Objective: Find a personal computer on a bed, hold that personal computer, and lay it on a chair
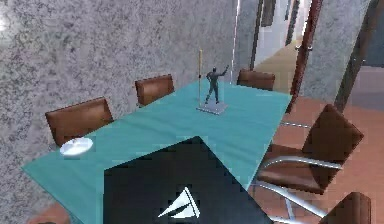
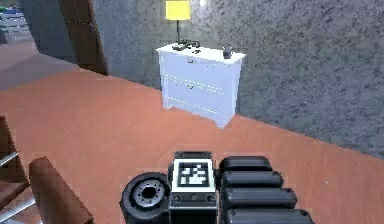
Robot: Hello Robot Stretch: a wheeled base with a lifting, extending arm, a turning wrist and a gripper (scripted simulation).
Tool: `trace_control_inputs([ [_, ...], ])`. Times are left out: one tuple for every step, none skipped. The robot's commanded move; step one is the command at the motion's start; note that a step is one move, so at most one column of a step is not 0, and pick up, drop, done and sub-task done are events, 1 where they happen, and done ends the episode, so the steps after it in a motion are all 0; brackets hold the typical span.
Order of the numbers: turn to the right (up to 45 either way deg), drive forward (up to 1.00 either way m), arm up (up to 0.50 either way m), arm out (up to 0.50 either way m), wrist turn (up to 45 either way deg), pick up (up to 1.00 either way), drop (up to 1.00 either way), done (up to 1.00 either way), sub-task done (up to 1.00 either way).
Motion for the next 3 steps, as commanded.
trace_control_inputs([
  [30.0,0.00,0.00,0.00,0.0,0.00,0.00,0.00,0.00],
  [0.0,0.05,0.00,0.00,0.0,0.00,0.00,0.00,0.00],
  [9.0,0.00,0.00,0.00,0.0,0.00,0.00,0.00,0.00],
])
